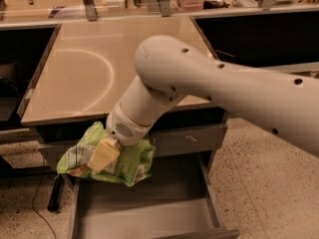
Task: Place green rice chip bag into middle drawer
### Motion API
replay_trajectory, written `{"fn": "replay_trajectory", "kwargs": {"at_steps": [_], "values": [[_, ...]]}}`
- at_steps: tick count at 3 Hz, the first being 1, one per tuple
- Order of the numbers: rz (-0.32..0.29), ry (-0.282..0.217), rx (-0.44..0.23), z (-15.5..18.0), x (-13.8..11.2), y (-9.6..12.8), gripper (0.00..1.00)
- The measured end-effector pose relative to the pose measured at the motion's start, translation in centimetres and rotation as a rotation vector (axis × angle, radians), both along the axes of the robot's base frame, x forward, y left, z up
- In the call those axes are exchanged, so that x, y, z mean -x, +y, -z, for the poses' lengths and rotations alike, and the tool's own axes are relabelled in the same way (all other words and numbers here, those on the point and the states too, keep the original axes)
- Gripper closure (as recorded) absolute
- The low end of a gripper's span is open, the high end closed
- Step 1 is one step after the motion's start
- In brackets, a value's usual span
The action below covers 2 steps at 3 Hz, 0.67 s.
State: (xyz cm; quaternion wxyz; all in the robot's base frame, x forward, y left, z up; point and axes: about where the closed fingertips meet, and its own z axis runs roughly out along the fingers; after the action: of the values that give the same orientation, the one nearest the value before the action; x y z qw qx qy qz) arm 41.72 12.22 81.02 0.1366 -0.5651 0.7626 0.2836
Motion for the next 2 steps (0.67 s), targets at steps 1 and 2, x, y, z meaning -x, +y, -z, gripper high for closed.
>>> {"fn": "replay_trajectory", "kwargs": {"at_steps": [1,2], "values": [[0.013,0.014,0.011,1.2,0.6,-0.6,1.0],[0.043,0.056,-0.017,2.2,1.8,-0.4,1.0]]}}
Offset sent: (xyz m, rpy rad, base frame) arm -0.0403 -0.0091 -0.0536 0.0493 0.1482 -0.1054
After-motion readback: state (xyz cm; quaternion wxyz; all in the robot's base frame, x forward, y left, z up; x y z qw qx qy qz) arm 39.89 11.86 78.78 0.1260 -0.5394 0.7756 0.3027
